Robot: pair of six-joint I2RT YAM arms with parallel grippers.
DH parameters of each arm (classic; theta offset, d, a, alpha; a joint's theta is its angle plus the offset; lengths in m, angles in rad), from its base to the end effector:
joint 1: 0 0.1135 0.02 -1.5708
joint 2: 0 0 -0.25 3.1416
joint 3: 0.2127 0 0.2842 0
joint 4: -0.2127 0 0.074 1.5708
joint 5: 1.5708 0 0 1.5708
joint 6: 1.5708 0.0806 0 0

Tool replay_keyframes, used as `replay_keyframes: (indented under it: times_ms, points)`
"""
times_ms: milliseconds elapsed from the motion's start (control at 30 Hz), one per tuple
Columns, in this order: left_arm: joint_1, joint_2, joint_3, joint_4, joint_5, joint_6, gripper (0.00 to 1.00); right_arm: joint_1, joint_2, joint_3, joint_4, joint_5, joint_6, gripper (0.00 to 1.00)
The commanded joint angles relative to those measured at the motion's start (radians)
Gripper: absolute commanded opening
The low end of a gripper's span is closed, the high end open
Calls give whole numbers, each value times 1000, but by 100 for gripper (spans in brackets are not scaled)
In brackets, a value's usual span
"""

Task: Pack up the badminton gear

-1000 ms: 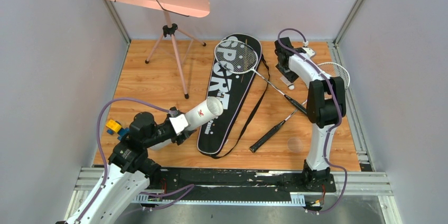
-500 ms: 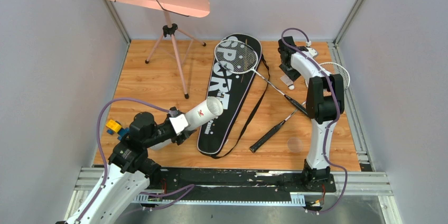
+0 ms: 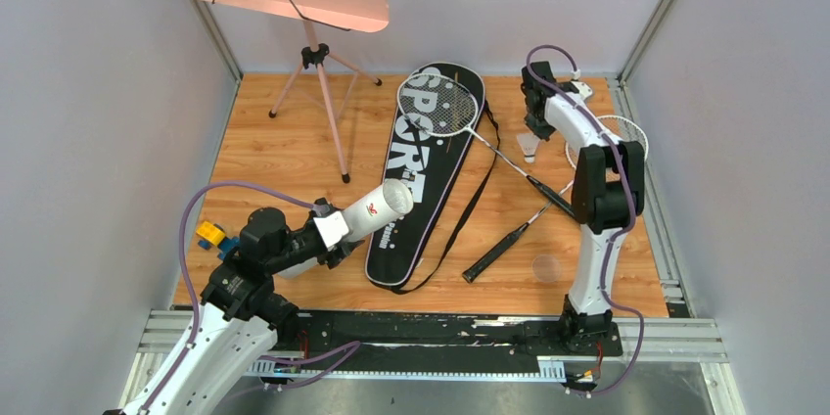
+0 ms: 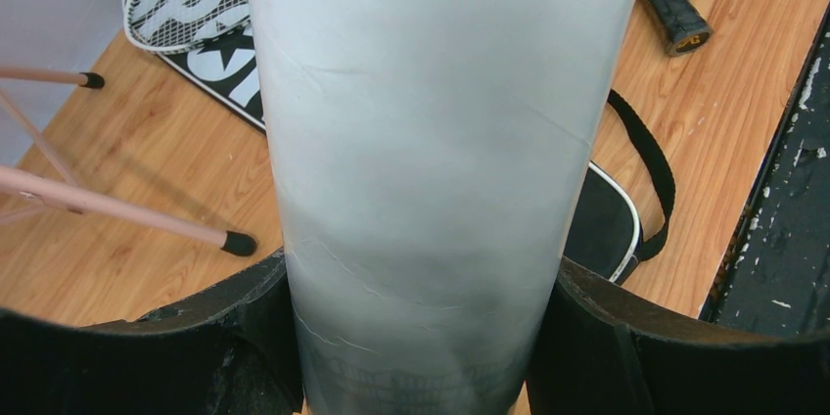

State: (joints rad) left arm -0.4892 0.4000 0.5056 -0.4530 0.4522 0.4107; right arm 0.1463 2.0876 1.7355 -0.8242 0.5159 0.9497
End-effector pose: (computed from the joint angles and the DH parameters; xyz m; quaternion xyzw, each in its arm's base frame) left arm 0.1577 -0.1239 0.2499 0.4629 0.6624 -0.2053 0.5520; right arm 0.4810 0.0307 0.1583 0.4167 0.8531 -0.1148 0.2921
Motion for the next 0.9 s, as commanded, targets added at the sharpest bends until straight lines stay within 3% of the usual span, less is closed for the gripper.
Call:
replay_keyframes:
  times_ms: [0, 267, 567, 767, 867]
  points:
    - [-3, -7, 21, 56, 7, 13, 62, -5, -152, -29, 53, -41, -59, 0]
    - [-3, -7, 21, 54, 8, 14, 62, -5, -366, -185, 221, -217, -136, 0]
    - [-3, -7, 21, 56, 7, 14, 62, 2, -712, -582, 632, -675, -126, 0]
    - [-3, -5, 21, 55, 5, 13, 62, 36, -868, -677, 730, -840, -117, 0]
    - [-3, -3, 20, 55, 3, 14, 62, 40, -945, -761, 873, -977, -70, 0]
